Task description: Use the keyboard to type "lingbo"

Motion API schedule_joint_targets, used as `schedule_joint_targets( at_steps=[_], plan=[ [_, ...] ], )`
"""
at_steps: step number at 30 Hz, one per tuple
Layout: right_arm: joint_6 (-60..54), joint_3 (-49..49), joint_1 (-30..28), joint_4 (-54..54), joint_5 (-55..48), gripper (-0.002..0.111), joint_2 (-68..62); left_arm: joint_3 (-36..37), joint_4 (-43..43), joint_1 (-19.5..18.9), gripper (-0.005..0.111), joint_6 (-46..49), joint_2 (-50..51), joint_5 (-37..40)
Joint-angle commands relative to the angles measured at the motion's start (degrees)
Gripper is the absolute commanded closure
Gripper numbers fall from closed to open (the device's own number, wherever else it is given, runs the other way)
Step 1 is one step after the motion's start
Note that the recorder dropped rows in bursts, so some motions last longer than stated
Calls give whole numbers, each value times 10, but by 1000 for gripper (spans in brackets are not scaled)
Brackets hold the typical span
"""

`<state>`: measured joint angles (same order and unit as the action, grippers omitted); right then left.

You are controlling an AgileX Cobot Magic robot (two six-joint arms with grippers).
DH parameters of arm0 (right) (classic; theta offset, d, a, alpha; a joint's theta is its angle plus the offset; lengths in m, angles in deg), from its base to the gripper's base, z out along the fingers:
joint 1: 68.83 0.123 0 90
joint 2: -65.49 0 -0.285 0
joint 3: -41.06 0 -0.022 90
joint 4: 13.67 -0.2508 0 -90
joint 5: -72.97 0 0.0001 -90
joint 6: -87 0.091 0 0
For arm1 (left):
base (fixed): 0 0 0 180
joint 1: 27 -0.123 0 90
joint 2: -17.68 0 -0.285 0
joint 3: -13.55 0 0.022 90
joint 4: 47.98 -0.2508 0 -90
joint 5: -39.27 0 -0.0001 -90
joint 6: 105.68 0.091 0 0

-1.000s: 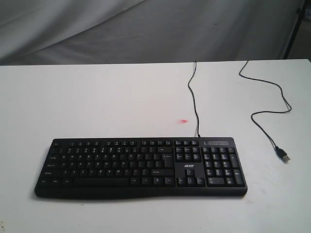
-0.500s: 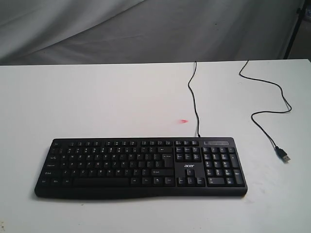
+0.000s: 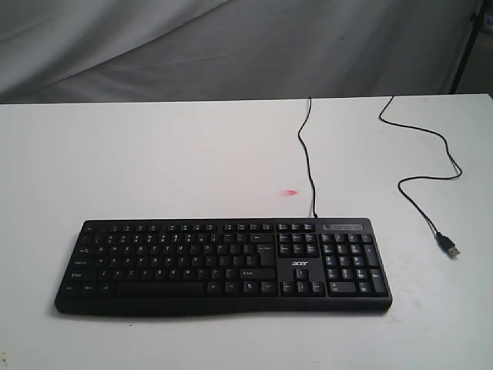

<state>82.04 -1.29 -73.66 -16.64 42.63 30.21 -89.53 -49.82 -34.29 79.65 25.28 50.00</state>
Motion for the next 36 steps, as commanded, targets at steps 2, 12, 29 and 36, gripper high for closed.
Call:
schedule_joint_targets(
  at_steps=[2, 12, 29, 36],
  plan=[
    [-1, 73, -1, -7, 26, 108, -101, 3, 0, 2, 106, -2, 2, -2],
    [0, 106, 225, -19, 46, 108, -274, 3, 0, 2, 106, -2, 2, -2],
    [-36, 159, 375, -51, 159, 108, -554, 3, 0, 2, 106, -2, 2, -2],
    [-117, 159, 397, -41, 319, 108, -670, 3, 0, 2, 106, -2, 2, -2]
  ],
)
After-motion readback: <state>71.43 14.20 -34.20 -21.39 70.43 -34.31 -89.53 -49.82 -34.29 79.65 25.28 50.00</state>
